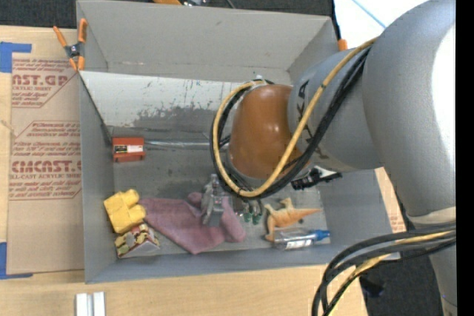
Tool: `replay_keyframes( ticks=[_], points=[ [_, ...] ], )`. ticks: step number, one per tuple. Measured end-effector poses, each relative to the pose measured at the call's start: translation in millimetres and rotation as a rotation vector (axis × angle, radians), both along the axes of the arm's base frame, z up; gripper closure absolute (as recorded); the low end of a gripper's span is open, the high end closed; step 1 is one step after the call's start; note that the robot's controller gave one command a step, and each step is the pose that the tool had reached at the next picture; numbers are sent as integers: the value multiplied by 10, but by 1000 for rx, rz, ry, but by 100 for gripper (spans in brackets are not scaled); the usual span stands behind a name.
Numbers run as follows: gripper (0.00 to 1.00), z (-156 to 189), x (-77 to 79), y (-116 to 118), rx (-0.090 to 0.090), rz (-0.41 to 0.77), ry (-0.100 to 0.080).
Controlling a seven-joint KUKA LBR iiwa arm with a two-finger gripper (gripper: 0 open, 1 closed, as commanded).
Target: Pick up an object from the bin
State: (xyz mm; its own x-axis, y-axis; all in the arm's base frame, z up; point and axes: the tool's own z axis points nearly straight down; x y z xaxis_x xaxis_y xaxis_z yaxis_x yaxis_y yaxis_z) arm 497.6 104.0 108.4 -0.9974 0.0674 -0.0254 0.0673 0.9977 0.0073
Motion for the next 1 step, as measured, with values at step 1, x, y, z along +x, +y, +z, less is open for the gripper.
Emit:
replay_keyframes(
  ticks=[1],
  points=[
    [100,0,0,0,0,0,0]
  ],
)
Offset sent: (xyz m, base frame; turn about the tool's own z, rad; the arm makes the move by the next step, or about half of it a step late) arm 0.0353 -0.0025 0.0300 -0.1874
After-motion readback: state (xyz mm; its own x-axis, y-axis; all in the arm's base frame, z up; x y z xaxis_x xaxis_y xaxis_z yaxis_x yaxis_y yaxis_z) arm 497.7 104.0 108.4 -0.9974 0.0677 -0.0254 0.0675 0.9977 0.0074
